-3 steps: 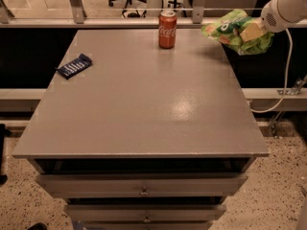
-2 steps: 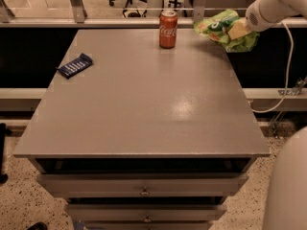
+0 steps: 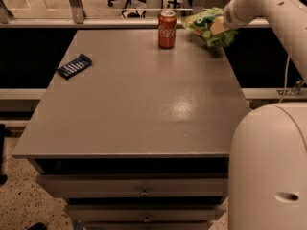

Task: Move green rice chip bag near coke can

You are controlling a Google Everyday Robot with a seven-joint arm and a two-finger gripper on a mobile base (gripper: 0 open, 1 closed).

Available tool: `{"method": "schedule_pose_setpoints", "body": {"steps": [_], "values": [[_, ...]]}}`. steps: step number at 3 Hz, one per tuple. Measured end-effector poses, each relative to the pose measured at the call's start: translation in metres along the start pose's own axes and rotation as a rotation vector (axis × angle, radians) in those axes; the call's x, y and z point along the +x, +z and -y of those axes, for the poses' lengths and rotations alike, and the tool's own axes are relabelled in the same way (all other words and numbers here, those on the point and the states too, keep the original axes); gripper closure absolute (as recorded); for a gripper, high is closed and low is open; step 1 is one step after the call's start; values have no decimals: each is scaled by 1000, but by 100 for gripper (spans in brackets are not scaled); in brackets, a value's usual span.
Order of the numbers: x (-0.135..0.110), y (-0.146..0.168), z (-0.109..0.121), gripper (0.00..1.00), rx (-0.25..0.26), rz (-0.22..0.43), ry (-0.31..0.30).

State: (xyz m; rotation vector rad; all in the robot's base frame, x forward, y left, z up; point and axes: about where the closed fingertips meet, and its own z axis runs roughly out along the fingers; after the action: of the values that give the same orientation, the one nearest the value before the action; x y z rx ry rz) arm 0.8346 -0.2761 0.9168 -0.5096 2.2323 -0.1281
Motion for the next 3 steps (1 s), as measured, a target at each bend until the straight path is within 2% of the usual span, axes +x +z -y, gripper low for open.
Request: {"method": "schedule_pose_setpoints", "body": {"steps": [1,3], "values": [[-17,19,-18,100,-21,19,15],[-34,40,-55,100,-93,47,46]]}}
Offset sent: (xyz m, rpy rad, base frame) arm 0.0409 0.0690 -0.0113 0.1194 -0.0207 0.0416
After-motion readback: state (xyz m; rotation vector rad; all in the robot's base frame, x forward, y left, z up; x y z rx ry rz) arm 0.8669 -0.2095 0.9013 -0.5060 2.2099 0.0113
